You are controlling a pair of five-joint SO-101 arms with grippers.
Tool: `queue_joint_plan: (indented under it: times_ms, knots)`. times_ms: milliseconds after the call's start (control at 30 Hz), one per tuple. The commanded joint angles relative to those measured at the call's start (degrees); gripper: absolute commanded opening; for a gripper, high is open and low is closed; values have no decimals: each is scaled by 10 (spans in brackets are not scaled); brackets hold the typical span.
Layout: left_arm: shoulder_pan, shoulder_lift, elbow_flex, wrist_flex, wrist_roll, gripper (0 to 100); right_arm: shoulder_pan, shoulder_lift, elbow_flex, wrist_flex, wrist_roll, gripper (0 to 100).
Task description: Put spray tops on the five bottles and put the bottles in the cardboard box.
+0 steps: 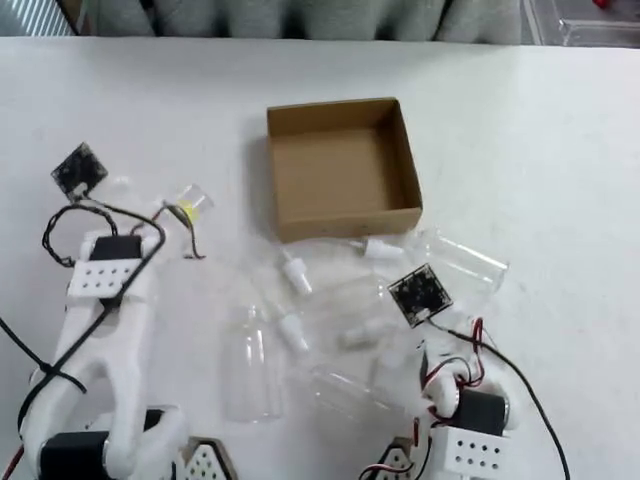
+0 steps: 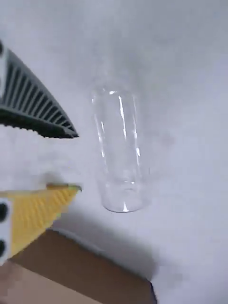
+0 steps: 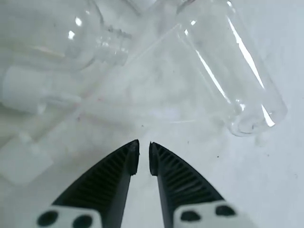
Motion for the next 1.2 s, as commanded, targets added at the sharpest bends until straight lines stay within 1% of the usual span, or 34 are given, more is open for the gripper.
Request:
queue_joint_plan:
  times_ms: [0, 67, 167, 233, 367, 467, 567, 733, 867, 1000, 1167]
  knots:
    - [-4, 4, -28, -20, 62, 437, 8, -2, 5, 4, 6, 18]
    - [-4, 6, -27, -16, 69, 486, 8, -2, 5, 4, 6, 18]
    - [-4, 26, -38, -16, 67, 493, 8, -2, 5, 4, 6, 18]
    - [-16, 67, -69, -5, 69, 495, 8, -2, 5, 4, 6, 18]
    - [-44, 161, -151, 64, 79, 496, 8, -2, 5, 4, 6, 18]
    - [-48, 207, -183, 93, 100, 496, 8, -2, 5, 4, 6, 18]
    - [-58, 228, -186, 93, 130, 496, 8, -2, 5, 4, 6, 18]
    - [-86, 265, -191, 63, 139, 496, 8, -2, 5, 5, 6, 18]
    - [-95, 312, -229, 62, 134, 496, 8, -2, 5, 5, 6, 18]
    - [-90, 355, -252, 62, 105, 491, 8, -2, 5, 5, 6, 18]
    - [-90, 365, -254, 63, 103, 491, 8, -2, 5, 5, 6, 18]
